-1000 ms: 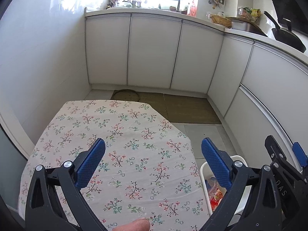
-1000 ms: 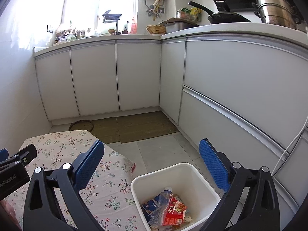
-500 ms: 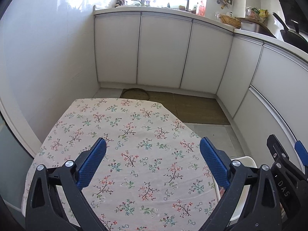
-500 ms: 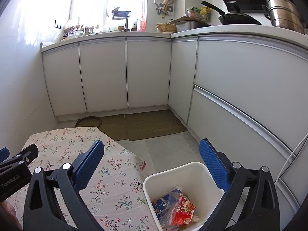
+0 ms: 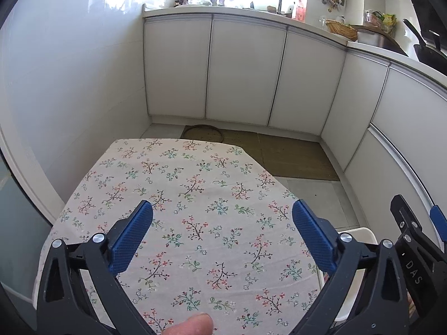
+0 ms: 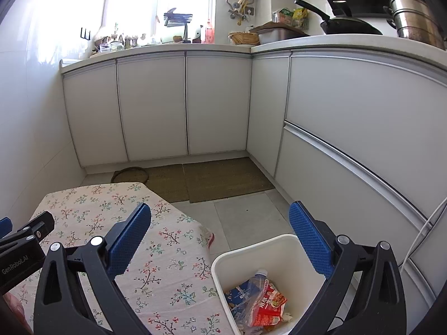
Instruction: Collect trash
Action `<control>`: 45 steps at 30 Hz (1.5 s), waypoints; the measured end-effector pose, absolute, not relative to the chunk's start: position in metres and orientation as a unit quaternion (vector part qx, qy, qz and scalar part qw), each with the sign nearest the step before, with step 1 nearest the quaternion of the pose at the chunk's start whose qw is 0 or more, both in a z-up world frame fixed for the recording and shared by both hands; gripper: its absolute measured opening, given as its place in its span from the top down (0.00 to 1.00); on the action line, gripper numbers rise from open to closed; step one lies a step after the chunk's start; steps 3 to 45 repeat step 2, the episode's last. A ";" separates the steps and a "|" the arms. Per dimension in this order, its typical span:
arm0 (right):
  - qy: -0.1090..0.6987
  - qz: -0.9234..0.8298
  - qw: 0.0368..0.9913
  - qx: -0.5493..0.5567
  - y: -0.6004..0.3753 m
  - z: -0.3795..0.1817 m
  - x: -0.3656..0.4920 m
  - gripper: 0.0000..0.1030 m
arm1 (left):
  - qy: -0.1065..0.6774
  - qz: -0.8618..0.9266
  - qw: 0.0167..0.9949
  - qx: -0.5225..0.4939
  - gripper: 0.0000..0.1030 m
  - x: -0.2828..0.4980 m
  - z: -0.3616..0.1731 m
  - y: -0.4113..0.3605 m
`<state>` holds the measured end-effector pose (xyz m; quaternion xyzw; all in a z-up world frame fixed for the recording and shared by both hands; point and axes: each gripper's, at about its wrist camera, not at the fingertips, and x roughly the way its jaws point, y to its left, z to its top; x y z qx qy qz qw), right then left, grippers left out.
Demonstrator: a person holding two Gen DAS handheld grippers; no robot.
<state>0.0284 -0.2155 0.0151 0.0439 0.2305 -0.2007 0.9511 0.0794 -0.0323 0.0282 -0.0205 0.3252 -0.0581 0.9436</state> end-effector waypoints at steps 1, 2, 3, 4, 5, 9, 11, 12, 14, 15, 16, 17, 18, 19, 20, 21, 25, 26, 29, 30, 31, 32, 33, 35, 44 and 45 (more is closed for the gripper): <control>0.231 -0.200 0.951 0.044 -0.216 0.015 0.028 0.06 | 0.326 -0.058 0.943 -0.020 0.07 0.080 0.028 -0.032; 0.231 -0.200 0.951 0.045 -0.215 0.015 0.029 0.06 | 0.327 -0.058 0.943 -0.020 0.07 0.080 0.028 -0.032; 0.231 -0.200 0.951 0.045 -0.215 0.015 0.029 0.06 | 0.327 -0.058 0.943 -0.020 0.07 0.080 0.028 -0.032; 0.231 -0.200 0.951 0.045 -0.215 0.015 0.029 0.06 | 0.327 -0.058 0.943 -0.020 0.07 0.080 0.028 -0.032; 0.231 -0.200 0.951 0.045 -0.215 0.015 0.029 0.06 | 0.327 -0.058 0.943 -0.020 0.07 0.080 0.028 -0.032; 0.231 -0.200 0.951 0.045 -0.215 0.015 0.029 0.06 | 0.327 -0.058 0.943 -0.020 0.07 0.080 0.028 -0.032; 0.231 -0.200 0.951 0.045 -0.215 0.015 0.029 0.06 | 0.327 -0.058 0.943 -0.020 0.07 0.080 0.028 -0.032; 0.231 -0.200 0.951 0.045 -0.215 0.015 0.029 0.06 | 0.327 -0.058 0.943 -0.020 0.07 0.080 0.028 -0.032; 0.231 -0.200 0.951 0.045 -0.215 0.015 0.029 0.06 | 0.327 -0.058 0.943 -0.020 0.07 0.080 0.028 -0.032; 0.231 -0.200 0.951 0.045 -0.215 0.015 0.029 0.06 | 0.327 -0.058 0.943 -0.020 0.07 0.080 0.028 -0.032; 0.231 -0.200 0.951 0.045 -0.215 0.015 0.029 0.06 | 0.327 -0.058 0.943 -0.020 0.07 0.080 0.028 -0.032; 0.231 -0.200 0.951 0.045 -0.215 0.015 0.029 0.06 | 0.327 -0.058 0.943 -0.020 0.07 0.080 0.028 -0.032; 0.231 -0.200 0.951 0.045 -0.215 0.015 0.029 0.06 | 0.327 -0.058 0.943 -0.020 0.07 0.080 0.028 -0.032; 0.231 -0.200 0.951 0.045 -0.215 0.015 0.029 0.06 | 0.327 -0.058 0.943 -0.020 0.07 0.080 0.028 -0.032; 0.231 -0.200 0.951 0.045 -0.215 0.015 0.029 0.06 | 0.327 -0.058 0.943 -0.020 0.07 0.080 0.028 -0.032; 0.231 -0.200 0.951 0.045 -0.215 0.015 0.029 0.06 | 0.327 -0.058 0.943 -0.020 0.07 0.080 0.028 -0.032; 0.231 -0.200 0.951 0.045 -0.215 0.015 0.029 0.06 | 0.327 -0.058 0.943 -0.020 0.07 0.080 0.028 -0.032; 0.231 -0.200 0.951 0.045 -0.215 0.015 0.029 0.06 | 0.327 -0.058 0.943 -0.020 0.07 0.080 0.028 -0.032; 0.231 -0.200 0.951 0.045 -0.215 0.015 0.029 0.06 | 0.327 -0.058 0.943 -0.020 0.07 0.080 0.028 -0.032; 0.231 -0.200 0.951 0.045 -0.215 0.015 0.029 0.06 | 0.327 -0.058 0.943 -0.020 0.07 0.080 0.028 -0.032; 0.231 -0.200 0.951 0.045 -0.215 0.015 0.029 0.06 | 0.327 -0.058 0.943 -0.020 0.07 0.080 0.028 -0.032; 0.231 -0.200 0.951 0.045 -0.215 0.015 0.029 0.06 | 0.327 -0.058 0.943 -0.020 0.07 0.080 0.028 -0.032; 0.231 -0.200 0.951 0.045 -0.215 0.015 0.029 0.06 | 0.327 -0.058 0.943 -0.020 0.07 0.080 0.028 -0.032; 0.231 -0.200 0.951 0.045 -0.215 0.015 0.029 0.06 | 0.327 -0.058 0.943 -0.020 0.07 0.080 0.028 -0.032; 0.231 -0.200 0.951 0.045 -0.215 0.015 0.029 0.06 | 0.327 -0.058 0.943 -0.020 0.07 0.080 0.028 -0.032; 0.231 -0.200 0.951 0.045 -0.215 0.015 0.029 0.06 | 0.327 -0.058 0.943 -0.020 0.07 0.080 0.028 -0.032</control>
